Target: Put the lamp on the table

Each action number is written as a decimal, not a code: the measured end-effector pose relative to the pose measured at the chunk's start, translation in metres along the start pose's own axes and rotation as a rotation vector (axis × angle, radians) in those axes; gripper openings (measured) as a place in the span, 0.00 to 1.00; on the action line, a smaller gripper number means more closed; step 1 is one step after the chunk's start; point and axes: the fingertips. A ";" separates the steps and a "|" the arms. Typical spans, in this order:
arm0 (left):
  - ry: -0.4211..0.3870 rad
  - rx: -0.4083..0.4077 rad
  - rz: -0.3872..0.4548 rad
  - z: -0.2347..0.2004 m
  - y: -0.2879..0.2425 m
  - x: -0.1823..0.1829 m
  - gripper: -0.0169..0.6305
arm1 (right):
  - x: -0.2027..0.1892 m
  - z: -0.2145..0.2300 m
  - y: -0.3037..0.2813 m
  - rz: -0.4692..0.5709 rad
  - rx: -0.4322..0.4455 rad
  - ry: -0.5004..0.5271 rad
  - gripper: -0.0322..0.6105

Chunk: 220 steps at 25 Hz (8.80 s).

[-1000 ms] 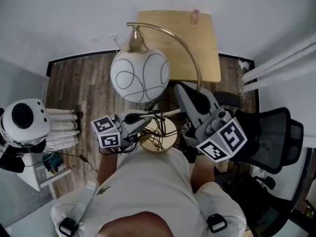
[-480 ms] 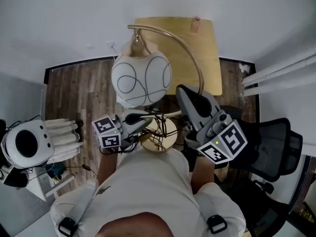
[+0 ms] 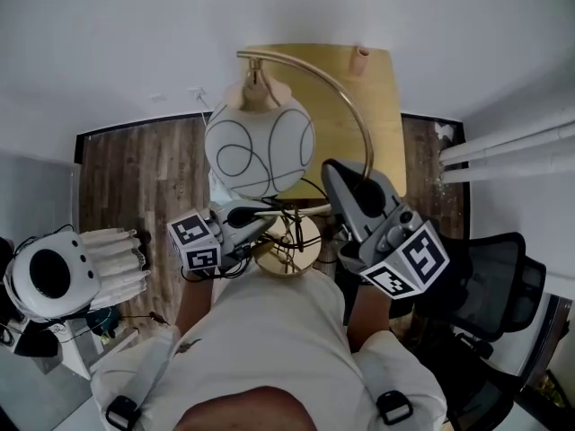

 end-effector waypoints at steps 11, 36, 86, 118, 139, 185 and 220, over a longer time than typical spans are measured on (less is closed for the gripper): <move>0.002 -0.014 -0.033 -0.071 -0.056 0.029 0.03 | -0.002 0.090 -0.030 -0.019 -0.068 0.010 0.05; -0.087 0.019 -0.003 -0.124 -0.110 0.036 0.03 | -0.004 0.148 -0.034 -0.009 -0.036 0.042 0.05; -0.075 0.012 -0.048 -0.311 -0.231 -0.028 0.04 | -0.115 0.326 -0.045 -0.129 -0.040 -0.061 0.05; -0.076 0.003 -0.081 -0.321 -0.230 -0.073 0.04 | -0.146 0.329 -0.029 -0.138 -0.043 -0.080 0.05; -0.043 0.014 -0.086 -0.320 -0.227 -0.077 0.07 | -0.143 0.350 -0.022 -0.042 -0.108 -0.285 0.05; -0.216 -0.090 0.077 -0.238 -0.169 0.018 0.02 | -0.153 0.336 -0.020 -0.048 -0.153 -0.249 0.05; -0.304 -0.168 0.131 -0.141 -0.156 0.064 0.02 | -0.165 0.304 0.009 -0.071 -0.173 -0.165 0.06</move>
Point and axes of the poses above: the fingertips, and each gripper's own axes: y backward along the fingers, z to its right, x out of its top, and after that the axes turned 5 degrees about z, right-handed
